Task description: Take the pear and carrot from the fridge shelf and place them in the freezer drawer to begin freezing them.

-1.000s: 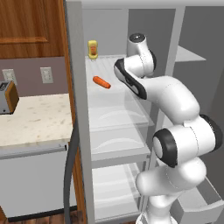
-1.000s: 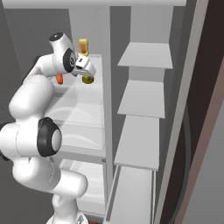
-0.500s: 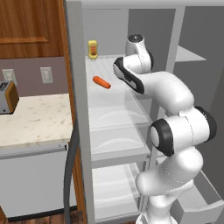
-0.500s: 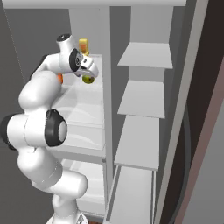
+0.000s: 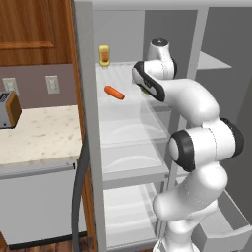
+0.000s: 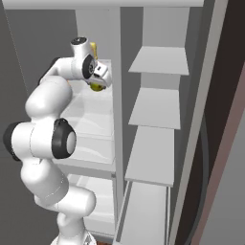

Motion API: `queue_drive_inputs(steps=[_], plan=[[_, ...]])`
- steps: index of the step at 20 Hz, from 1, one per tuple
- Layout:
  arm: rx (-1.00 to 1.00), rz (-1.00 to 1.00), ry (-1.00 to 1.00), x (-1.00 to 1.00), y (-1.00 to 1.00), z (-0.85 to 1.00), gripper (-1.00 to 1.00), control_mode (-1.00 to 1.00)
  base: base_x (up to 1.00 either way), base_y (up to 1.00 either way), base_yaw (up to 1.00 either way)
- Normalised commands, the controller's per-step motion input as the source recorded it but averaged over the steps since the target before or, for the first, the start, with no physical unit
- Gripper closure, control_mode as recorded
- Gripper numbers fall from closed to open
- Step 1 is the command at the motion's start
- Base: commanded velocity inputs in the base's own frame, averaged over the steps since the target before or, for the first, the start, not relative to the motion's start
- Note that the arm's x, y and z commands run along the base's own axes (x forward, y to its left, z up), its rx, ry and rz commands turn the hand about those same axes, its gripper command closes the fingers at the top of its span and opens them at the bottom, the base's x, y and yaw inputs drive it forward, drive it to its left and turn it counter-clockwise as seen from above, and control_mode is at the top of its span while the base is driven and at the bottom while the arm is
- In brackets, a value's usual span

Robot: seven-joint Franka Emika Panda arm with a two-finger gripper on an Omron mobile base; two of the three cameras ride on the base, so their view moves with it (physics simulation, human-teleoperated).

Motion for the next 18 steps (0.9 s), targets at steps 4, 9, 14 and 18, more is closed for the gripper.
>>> queue_drive_inputs(steps=[4, 9, 14, 18], plan=[[0.03, 0.00, 0.03, 0.00, -0.08, -0.28, 1.00, -1.00, 0.00, 0.00, 0.00], [0.00, 0.00, 0.00, 0.00, 0.02, -0.17, 1.00, -1.00, 0.00, 0.00, 0.00], [-0.01, 0.00, 0.01, -0.13, 0.11, -0.09, 1.00, -1.00, 0.00, 0.00, 0.00], [0.00, 0.00, -0.24, -1.00, 0.00, 0.05, 1.00, -1.00, 0.00, 0.00, 0.00]])
